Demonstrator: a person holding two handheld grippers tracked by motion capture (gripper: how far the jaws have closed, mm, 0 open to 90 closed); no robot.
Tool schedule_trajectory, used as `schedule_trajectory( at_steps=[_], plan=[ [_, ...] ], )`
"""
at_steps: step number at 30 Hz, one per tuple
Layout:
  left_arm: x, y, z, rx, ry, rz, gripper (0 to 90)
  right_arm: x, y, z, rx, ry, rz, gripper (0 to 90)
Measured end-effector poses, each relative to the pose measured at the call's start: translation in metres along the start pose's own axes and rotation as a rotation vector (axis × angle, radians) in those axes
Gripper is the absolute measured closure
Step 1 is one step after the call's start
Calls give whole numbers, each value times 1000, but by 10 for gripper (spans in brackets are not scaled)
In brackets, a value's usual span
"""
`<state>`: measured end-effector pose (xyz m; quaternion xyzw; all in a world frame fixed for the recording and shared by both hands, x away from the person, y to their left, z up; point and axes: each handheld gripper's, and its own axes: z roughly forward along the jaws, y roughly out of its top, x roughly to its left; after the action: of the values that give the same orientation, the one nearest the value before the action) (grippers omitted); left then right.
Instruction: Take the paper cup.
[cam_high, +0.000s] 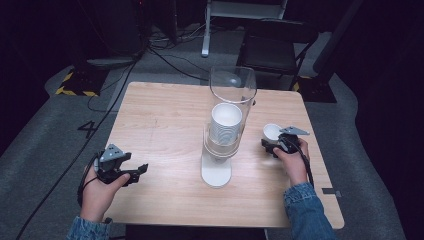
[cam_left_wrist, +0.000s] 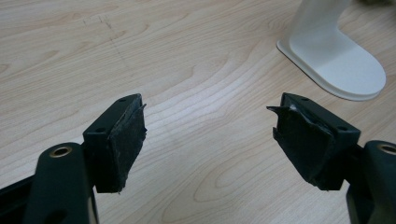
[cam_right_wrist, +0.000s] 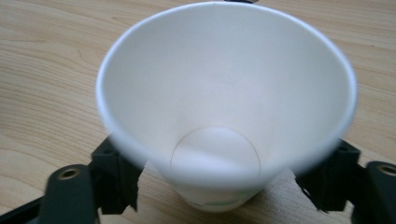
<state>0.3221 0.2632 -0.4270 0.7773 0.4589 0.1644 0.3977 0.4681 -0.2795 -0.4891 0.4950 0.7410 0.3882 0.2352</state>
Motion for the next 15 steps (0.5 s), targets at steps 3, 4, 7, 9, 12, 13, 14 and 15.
schedule_trajectory(
  at_steps=[3, 4, 7, 9, 12, 13, 14, 15],
  plan=[
    [0, 0, 0, 1, -2, 1, 246, 1, 0, -1, -8, -12, 8, 172],
    [0, 0, 0, 2, -4, 1, 245, 2, 0, -2, -7, -13, 15, 167],
    [0, 0, 0, 3, -3, 2, 245, 2, 0, -4, -14, -21, 10, 162],
    [0, 0, 0, 3, -4, 3, 245, 3, 1, -6, -15, -25, 9, 161],
    [1, 0, 0, 1, -3, 5, 245, 4, 2, -9, -10, -23, 9, 162],
    [1, 0, 0, 0, -5, 1, 245, 5, 2, -12, -1, -21, 10, 162],
    [1, 0, 0, 0, -3, 2, 245, 5, 3, -15, 10, -15, -1, 162],
    [1, 0, 0, 0, -3, 1, 245, 6, 4, -17, 9, -11, -2, 162]
  ],
)
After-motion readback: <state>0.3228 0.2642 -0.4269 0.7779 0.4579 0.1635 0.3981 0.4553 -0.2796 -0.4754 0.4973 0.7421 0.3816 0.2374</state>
